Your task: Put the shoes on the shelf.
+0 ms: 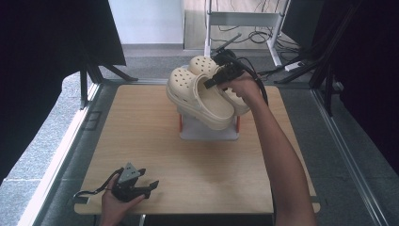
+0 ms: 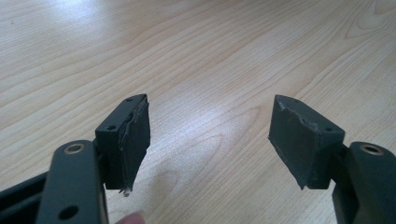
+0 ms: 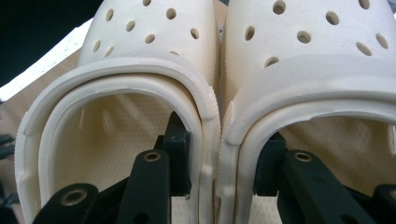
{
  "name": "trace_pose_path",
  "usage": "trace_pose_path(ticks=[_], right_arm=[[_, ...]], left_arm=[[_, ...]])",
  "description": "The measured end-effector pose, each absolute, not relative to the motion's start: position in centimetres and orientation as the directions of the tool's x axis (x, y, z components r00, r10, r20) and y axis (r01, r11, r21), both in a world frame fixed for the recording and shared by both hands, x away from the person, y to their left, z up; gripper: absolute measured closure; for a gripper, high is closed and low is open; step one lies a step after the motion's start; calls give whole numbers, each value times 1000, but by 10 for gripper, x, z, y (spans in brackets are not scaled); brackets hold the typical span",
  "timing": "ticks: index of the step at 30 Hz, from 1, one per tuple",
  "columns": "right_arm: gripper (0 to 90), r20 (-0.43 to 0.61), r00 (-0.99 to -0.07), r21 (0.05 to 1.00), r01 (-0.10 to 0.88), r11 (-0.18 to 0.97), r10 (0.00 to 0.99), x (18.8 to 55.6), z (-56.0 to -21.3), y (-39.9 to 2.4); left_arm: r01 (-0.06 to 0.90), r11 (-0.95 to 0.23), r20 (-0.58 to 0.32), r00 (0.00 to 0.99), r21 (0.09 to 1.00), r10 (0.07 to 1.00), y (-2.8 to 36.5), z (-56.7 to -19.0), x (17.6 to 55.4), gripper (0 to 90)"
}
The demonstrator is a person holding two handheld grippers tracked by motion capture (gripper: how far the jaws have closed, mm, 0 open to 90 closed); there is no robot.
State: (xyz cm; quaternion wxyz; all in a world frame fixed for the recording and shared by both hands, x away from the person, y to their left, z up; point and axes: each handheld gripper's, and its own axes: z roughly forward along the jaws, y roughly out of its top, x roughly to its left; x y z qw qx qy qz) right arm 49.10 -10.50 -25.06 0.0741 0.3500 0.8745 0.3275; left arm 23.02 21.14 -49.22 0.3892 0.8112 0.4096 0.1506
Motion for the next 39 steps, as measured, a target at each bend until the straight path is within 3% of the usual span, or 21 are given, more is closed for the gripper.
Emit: trace_pose_path(ticks=[16,24,39], right_arm=[[663,94,-605,642,643,416,790,513,-256,-97],[662,78,-445,643,706,296,892,522,-257,-87],[660,135,-232,645,759,93,963,535,-265,-77]], left_arm=[[545,-360,-75,620,757,781,212,-492,230,297],[544,-360,-76,622,758,779,212,-492,230,297],[538,-360,-79,629,762,773,213,-491,230,297]])
